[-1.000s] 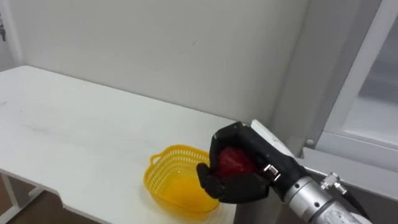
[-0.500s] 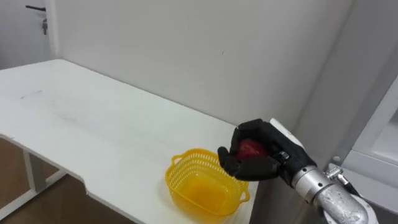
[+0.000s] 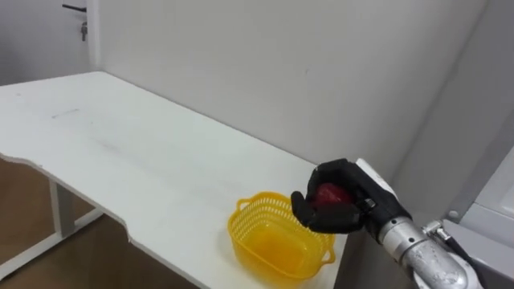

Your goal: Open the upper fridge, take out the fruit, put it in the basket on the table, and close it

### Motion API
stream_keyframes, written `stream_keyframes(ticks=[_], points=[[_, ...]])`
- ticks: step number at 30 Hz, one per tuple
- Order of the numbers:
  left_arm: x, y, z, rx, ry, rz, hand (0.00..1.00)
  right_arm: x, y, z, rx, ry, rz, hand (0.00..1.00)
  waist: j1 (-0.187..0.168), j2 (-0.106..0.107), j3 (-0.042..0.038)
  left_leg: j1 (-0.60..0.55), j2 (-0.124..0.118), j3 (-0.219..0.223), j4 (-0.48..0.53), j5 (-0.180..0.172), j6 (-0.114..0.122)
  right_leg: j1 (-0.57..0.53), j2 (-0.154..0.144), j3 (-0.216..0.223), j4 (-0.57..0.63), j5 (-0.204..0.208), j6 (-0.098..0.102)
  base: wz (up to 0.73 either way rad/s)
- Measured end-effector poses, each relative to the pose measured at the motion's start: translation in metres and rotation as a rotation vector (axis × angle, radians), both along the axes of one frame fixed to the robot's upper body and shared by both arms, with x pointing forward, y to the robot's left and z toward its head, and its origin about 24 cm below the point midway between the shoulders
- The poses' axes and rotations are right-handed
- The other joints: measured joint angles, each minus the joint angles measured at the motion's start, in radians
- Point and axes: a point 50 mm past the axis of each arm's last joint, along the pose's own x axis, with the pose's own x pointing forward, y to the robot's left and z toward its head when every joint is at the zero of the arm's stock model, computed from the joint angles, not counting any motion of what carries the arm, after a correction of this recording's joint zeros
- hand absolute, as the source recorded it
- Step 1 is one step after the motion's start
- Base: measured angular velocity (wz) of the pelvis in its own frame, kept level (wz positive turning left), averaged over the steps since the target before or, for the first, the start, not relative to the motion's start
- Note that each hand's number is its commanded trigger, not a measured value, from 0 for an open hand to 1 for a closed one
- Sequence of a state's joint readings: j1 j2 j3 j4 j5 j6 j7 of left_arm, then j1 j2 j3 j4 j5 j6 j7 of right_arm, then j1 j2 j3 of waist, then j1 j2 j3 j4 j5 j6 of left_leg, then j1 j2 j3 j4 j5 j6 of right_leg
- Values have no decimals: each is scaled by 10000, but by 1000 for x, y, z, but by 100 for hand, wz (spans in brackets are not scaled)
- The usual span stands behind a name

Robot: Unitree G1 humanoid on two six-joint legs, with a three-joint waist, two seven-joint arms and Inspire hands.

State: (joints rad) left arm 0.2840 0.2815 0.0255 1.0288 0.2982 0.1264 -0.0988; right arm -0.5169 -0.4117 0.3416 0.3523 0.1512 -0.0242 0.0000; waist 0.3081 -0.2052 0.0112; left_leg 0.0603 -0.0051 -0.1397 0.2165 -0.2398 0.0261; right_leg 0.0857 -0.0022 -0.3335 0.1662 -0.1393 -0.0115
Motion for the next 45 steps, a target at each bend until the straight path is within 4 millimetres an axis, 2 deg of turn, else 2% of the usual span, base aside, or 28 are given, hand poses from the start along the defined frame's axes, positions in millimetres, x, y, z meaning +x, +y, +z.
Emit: stream_keyframes(ticks=[5,7,9,11,12,14,21,31,32,33,45], points=[[7,2,1,70,-35,-235,0,12,3,-7,-510,324,-264,100,74,-101,21,-295,-17,-72,142,16,-30,-190,-1,-12,-1,12,-20,6],[17,2,1,52,-232,-469,0,13,1,-22,-562,912,-565,100,185,-118,25,-578,-59,-167,243,32,-48,-384,-22,-14,6,16,-26,14],[28,-2,0,-40,-415,-730,0,12,-1,-40,-694,1652,-799,100,290,-98,50,-974,-107,-240,274,120,-49,-721,-97,-288,6,43,-70,12],[31,-4,0,-82,-430,-945,0,11,-1,-47,-758,1936,-872,100,310,-109,46,-1296,-126,-258,312,162,-49,-1013,-119,-298,25,49,-80,11],[32,-5,-1,-120,-441,-1053,0,11,-1,-47,-787,1923,-900,100,341,-37,101,-1470,-127,-257,384,162,-49,-1144,-120,-285,23,58,-94,7],[34,-6,-1,-133,-457,-1143,0,12,-1,-45,-769,1835,-1005,100,367,26,146,-1626,-126,-256,390,163,-49,-1295,-121,-272,24,60,-98,2],[58,-11,0,-148,-950,-1474,0,21,-5,-42,-814,1752,-1673,100,546,33,182,-2085,-92,-250,430,188,-48,-1745,-134,-267,18,60,-98,2],[65,-13,0,-159,-1097,-1484,0,26,-6,-42,-887,1748,-2213,100,549,44,253,-2096,-83,51,390,231,4,-1805,-248,-262,12,59,-95,0],[65,-13,0,-162,-1111,-1488,0,26,-6,-42,-903,1734,-2253,75,552,42,252,-2127,-83,88,389,235,10,-1848,-244,-258,21,59,-95,-4],[65,-13,0,-164,-1109,-1488,0,27,-6,-41,-898,1725,-2257,1,563,40,251,-2180,-80,154,392,240,17,-1915,-240,-255,34,59,-95,-5],[61,-16,-2,-168,-980,-1640,0,36,-4,-24,-446,1276,-2452,0,563,49,262,-2319,-70,324,389,254,23,-2078,-239,-252,55,63,-103,-3]])
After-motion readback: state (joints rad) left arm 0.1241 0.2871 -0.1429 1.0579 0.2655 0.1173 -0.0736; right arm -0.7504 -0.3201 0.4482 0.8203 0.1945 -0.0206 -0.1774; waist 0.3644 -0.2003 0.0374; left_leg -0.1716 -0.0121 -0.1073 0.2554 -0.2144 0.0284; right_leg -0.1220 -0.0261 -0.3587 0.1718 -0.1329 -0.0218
